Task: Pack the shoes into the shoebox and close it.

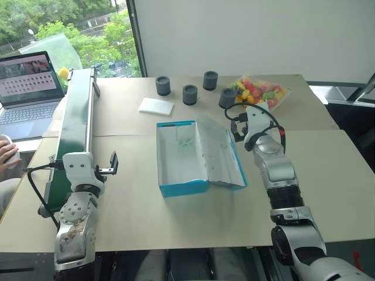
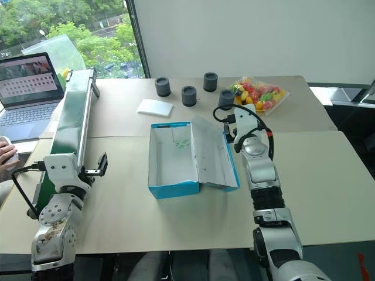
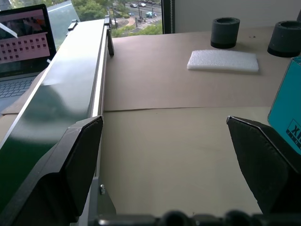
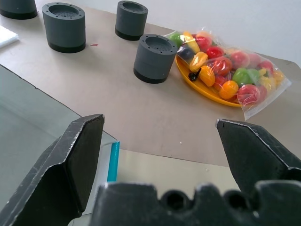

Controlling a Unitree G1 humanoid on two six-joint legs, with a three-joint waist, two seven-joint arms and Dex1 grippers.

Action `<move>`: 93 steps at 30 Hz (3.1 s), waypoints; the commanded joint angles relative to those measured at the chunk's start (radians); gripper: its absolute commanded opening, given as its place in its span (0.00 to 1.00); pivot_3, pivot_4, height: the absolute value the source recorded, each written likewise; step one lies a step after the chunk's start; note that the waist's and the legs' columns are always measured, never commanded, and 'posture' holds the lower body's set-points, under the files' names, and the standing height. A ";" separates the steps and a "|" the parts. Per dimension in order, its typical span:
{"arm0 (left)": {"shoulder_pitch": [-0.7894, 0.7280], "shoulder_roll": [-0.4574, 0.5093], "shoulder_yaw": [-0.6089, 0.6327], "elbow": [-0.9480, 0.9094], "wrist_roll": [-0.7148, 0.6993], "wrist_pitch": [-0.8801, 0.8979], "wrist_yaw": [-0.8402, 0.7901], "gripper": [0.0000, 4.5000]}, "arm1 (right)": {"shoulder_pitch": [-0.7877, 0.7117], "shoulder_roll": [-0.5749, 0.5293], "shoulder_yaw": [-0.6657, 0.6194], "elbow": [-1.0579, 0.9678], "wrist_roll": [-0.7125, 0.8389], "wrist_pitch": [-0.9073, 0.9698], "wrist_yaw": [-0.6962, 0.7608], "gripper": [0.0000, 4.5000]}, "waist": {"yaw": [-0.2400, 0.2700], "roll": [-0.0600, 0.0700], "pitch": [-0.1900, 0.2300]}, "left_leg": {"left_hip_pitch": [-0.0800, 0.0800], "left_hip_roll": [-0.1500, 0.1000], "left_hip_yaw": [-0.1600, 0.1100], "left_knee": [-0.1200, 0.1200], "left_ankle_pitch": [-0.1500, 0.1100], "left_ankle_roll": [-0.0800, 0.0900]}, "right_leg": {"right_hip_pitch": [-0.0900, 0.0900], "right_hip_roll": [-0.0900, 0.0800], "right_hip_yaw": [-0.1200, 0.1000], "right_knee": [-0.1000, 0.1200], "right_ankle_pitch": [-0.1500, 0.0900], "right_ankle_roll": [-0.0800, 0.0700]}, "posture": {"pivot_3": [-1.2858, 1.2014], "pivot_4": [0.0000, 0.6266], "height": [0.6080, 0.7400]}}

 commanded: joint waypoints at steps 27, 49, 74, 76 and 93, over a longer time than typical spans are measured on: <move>0.234 0.127 0.363 -0.268 -0.205 0.322 -0.049 1.00 | -0.100 0.000 0.387 -0.386 0.428 0.155 0.808 0.99 | -0.002 -0.007 -0.003 | 0.001 0.007 -0.002 0.004 -0.004 0.000 | -0.001 0.008 0.003 -0.001 0.003 -0.003 | 0.52 0.24 0.89; 0.220 0.129 0.340 -0.250 -0.244 0.431 -0.020 1.00 | -0.058 0.055 0.390 -0.366 0.348 0.126 0.780 0.99 | -0.001 -0.009 -0.004 | 0.003 0.007 -0.004 0.004 -0.005 -0.002 | -0.001 0.009 0.004 -0.001 0.003 -0.004 | 0.52 0.24 0.89; 0.154 0.126 0.282 -0.192 -0.211 0.436 0.031 1.00 | -0.052 0.057 0.377 -0.381 0.352 0.133 0.751 0.99 | -0.001 -0.009 -0.004 | 0.002 0.007 -0.004 0.004 -0.005 -0.002 | -0.001 0.009 0.004 -0.001 0.003 -0.004 | 0.52 0.24 0.89; 0.153 0.125 0.276 -0.184 -0.206 0.434 0.035 1.00 | -0.049 0.056 0.373 -0.386 0.356 0.138 0.750 0.99 | -0.001 -0.009 -0.004 | 0.002 0.007 -0.004 0.004 -0.005 -0.002 | -0.001 0.009 0.004 -0.001 0.003 -0.004 | 0.52 0.24 0.89; 0.114 0.119 0.278 -0.161 -0.218 0.461 0.044 0.55 | -0.060 0.059 0.338 -0.397 0.373 0.159 0.735 1.00 | 0.001 -0.009 -0.004 | 0.004 0.007 -0.004 0.004 -0.005 -0.002 | 0.000 0.009 0.004 -0.001 0.003 -0.004 | 0.52 0.24 0.89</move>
